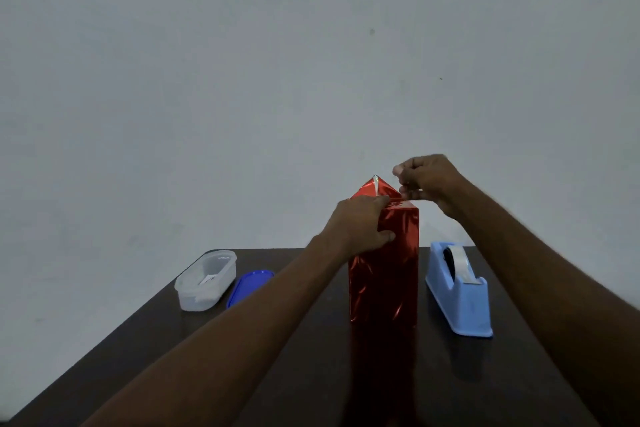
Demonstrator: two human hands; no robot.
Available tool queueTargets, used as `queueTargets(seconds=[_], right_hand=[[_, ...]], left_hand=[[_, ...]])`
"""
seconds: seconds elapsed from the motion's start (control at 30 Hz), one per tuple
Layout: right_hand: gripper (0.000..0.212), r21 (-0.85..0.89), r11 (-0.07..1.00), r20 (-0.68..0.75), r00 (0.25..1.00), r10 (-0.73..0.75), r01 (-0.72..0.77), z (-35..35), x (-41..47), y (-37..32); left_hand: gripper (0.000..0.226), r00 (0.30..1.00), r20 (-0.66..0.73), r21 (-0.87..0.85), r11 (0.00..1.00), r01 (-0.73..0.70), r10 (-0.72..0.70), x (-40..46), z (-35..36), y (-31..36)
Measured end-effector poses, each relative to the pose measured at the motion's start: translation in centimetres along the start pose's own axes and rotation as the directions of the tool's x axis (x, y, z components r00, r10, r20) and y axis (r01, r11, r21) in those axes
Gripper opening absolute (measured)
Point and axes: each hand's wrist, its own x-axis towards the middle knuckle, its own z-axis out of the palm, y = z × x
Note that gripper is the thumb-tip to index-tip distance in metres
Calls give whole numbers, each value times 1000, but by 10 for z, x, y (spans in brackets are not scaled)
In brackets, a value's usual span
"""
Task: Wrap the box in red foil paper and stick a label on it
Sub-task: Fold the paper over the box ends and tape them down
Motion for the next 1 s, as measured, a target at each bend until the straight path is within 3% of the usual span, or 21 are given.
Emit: queueTargets(seconds=[0.17,0.33,0.53,0.73,0.87,1.0], right_hand=[[16,-139,989,-32,998,49,-53,1,9,17],[11,-169,983,6,998,68,-66,6,11,7],[12,-384,923,77,995,59,-25,21,22,-6],[20,-621,780,107,978,180,-76,35,39,-7],[24,-773,633,61,990,126,-33,45,45,-3],[26,-823,568,34,997,73,-14,50,44,-3]], left_hand=[[59,997,-50,-34,998,59,-60,-6,-4,-11],[49,987,-156,84,995,51,-38,-19,1,-27],[52,986,-137,-12,996,93,-94,-21,2,-23],[56,985,-129,-49,992,113,-118,-23,5,-22],[59,986,-125,-66,992,105,-113,-23,7,-22],[58,985,-138,-69,993,96,-105,-23,6,-24]])
